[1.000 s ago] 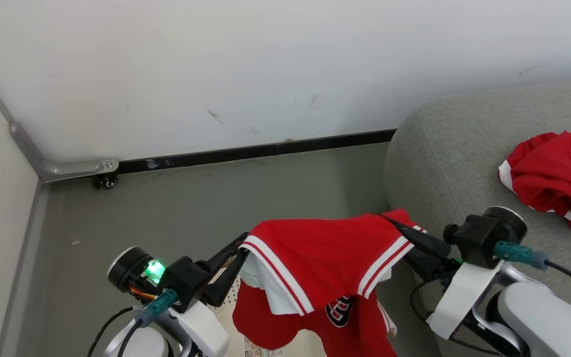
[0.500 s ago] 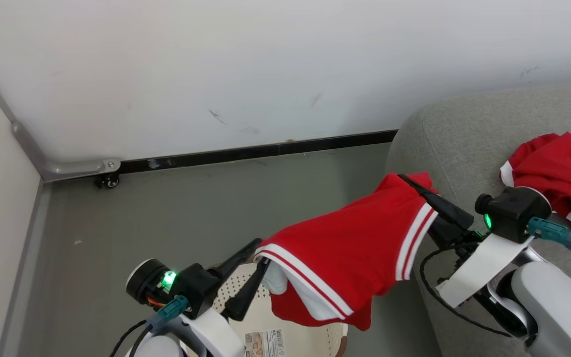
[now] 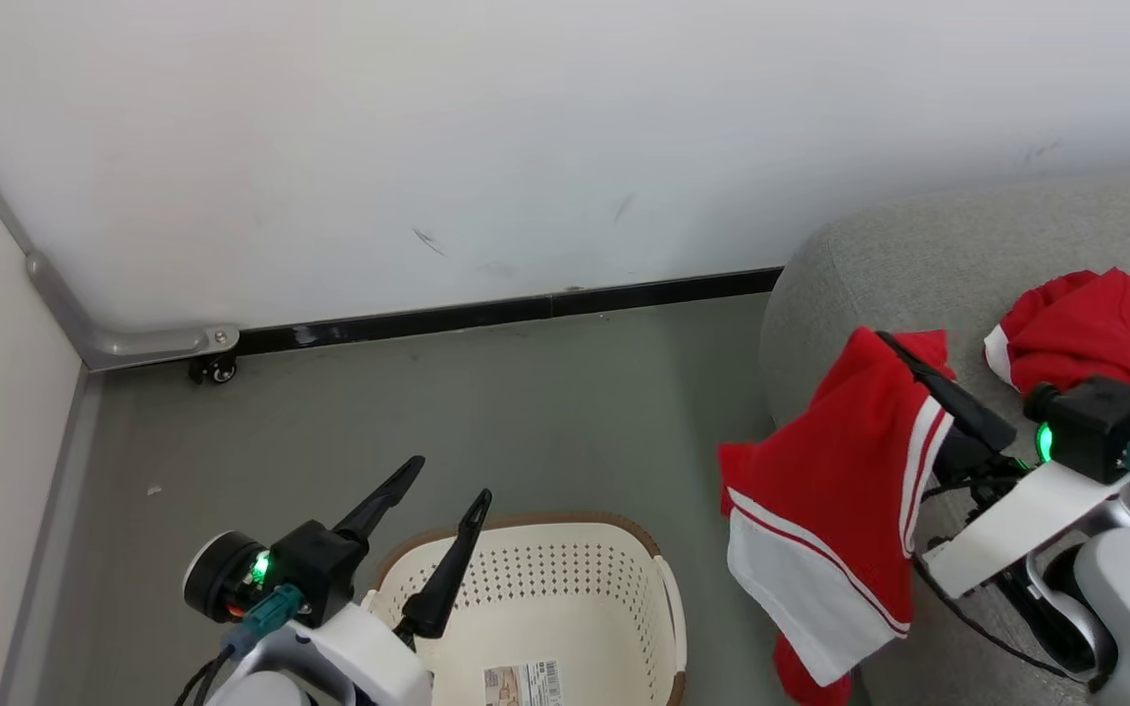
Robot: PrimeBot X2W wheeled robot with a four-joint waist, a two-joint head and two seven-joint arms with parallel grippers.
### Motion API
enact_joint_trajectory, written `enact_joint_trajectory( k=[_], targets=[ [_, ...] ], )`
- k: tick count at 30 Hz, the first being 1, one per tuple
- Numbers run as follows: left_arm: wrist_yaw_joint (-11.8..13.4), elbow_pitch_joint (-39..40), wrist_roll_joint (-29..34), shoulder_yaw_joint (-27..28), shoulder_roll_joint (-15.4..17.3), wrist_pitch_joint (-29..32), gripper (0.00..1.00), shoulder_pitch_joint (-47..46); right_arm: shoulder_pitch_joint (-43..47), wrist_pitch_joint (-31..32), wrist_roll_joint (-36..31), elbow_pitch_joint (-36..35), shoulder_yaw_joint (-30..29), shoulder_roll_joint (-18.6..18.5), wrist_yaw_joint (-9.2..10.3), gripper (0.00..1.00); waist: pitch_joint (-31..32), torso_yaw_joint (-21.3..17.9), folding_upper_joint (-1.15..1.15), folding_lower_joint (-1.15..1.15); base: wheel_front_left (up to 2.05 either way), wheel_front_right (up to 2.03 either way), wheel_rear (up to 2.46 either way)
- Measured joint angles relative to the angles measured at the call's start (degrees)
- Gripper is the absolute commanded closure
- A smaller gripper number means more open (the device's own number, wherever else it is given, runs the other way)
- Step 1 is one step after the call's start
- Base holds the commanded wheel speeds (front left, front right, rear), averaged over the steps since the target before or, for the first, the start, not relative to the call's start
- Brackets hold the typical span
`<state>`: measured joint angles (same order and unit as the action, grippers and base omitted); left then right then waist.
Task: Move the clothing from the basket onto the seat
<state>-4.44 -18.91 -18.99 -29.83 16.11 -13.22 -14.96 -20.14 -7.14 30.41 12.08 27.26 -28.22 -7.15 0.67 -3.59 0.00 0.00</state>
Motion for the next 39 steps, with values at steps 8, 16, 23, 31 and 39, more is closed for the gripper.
enact_joint_trajectory(
  k=[8,16,23,31,39],
  targets=[
    [0.9,0.9,-0.6,1.2,-0.7,-0.5,0.00,0.3,4.3,0.0,-2.3,-0.5,-6.0,-0.1,0.01,1.00,0.5,-1.1,0.00,0.00,0.00,0.00,0.00],
    [1.0,1.5,-0.6,1.2,-1.6,-0.5,0.00,0.3,8.4,0.4,-3.9,-2.8,-12.0,0.4,0.01,1.00,0.8,-2.9,0.00,0.00,0.00,0.00,0.00],
    [1.5,1.6,-0.7,1.8,-1.9,-0.9,0.00,0.3,12.8,1.2,-5.9,-5.9,-16.5,2.3,0.01,1.00,0.8,-5.1,0.00,0.00,0.00,0.00,0.00],
    [2.5,1.8,-0.9,3.0,-2.1,-0.9,0.00,0.3,17.1,2.4,-7.1,-9.9,-20.1,5.0,0.01,1.00,0.6,-8.3,0.00,0.00,0.00,0.00,0.00],
    [4.0,2.8,-0.9,4.1,-2.1,-0.9,0.00,0.3,19.0,4.2,-8.8,-14.1,-21.3,7.0,0.01,1.00,0.2,-12.0,0.00,0.00,0.00,0.00,0.00]
  ],
)
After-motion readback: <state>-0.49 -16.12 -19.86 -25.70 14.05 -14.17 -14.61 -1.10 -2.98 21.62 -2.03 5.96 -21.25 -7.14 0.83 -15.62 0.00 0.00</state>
